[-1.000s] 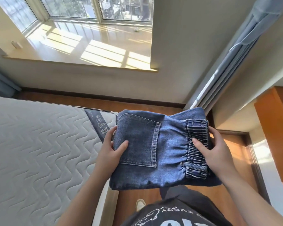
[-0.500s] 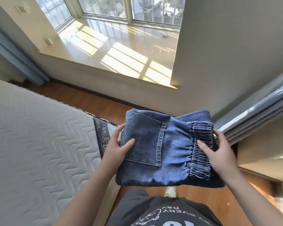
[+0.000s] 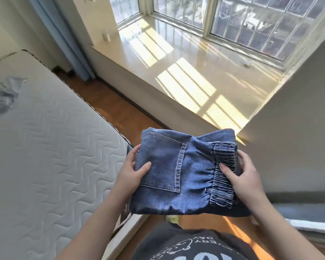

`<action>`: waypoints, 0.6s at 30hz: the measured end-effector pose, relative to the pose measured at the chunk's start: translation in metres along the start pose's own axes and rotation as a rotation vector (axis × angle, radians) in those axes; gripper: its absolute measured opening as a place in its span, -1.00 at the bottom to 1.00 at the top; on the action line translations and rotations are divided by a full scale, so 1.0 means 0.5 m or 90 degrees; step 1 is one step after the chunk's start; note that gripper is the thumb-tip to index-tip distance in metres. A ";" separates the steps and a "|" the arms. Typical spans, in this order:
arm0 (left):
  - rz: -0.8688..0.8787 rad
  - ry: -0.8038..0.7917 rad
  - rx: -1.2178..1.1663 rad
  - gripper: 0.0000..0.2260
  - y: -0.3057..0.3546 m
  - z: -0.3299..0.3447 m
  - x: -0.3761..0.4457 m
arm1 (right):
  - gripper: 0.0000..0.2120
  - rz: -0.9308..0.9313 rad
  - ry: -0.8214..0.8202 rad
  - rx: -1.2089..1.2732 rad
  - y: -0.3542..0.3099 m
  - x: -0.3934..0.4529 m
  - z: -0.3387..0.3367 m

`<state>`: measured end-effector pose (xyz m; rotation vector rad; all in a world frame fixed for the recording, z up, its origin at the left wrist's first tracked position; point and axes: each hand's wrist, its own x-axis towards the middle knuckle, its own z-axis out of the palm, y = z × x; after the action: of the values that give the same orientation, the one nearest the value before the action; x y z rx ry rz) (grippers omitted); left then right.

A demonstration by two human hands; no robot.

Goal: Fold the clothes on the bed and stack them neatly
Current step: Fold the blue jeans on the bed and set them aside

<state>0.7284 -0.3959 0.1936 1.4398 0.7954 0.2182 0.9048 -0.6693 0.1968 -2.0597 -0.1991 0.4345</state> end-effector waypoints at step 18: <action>-0.011 0.163 -0.054 -0.50 0.158 0.052 0.361 | -0.49 -0.107 -0.175 -0.030 -0.176 0.522 0.061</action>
<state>0.9015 -0.2984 0.2015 1.3397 0.9945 0.4238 1.1369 -0.5182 0.2008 -2.0035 -0.5485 0.6126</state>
